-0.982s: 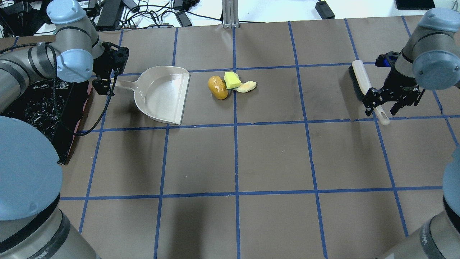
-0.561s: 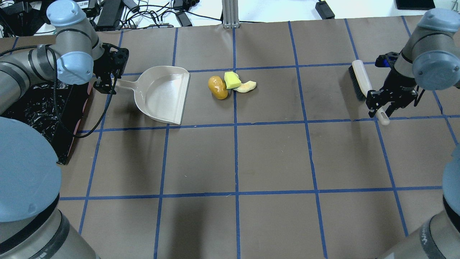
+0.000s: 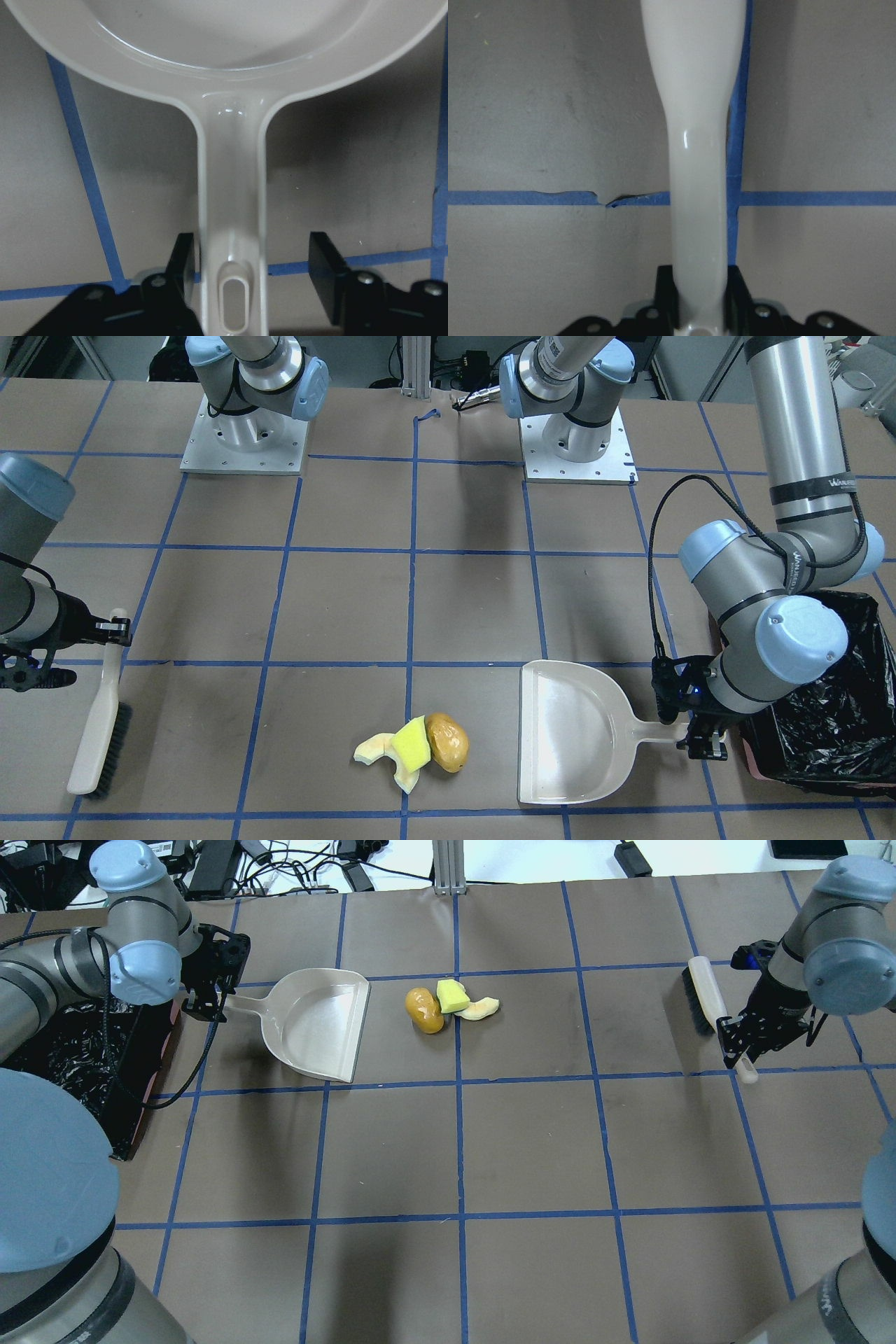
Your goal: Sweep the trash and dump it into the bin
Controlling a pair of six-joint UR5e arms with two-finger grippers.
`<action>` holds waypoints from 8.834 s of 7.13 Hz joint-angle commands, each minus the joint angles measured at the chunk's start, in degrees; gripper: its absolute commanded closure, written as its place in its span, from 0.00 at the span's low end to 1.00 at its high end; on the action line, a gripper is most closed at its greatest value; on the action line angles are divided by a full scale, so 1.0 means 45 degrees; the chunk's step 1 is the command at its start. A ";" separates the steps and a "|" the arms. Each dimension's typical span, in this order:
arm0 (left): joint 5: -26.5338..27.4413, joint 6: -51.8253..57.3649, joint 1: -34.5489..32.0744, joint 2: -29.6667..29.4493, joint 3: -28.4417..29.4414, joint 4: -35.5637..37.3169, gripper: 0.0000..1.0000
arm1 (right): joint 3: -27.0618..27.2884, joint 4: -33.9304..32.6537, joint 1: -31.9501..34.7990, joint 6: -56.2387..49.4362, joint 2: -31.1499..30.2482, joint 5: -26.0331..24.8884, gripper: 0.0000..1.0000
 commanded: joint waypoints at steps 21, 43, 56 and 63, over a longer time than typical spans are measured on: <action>-0.0281 -0.0414 -0.0017 0.0274 -0.0167 -0.0078 1.00 | -0.2145 0.0582 0.7421 0.7875 0.1386 0.2961 1.00; 0.0637 -0.1004 -0.0525 0.0118 0.0086 -0.0137 1.00 | -0.6401 -0.0296 1.2031 1.4454 0.3905 0.6434 1.00; 0.0539 -0.0984 -0.0525 0.0118 0.0047 -0.0117 1.00 | -0.5369 0.3302 0.9043 0.8055 0.2105 0.2145 1.00; 0.0519 -0.0985 -0.0525 0.0118 0.0047 -0.0117 1.00 | -0.5817 0.2574 0.9199 0.7935 0.3456 0.2259 1.00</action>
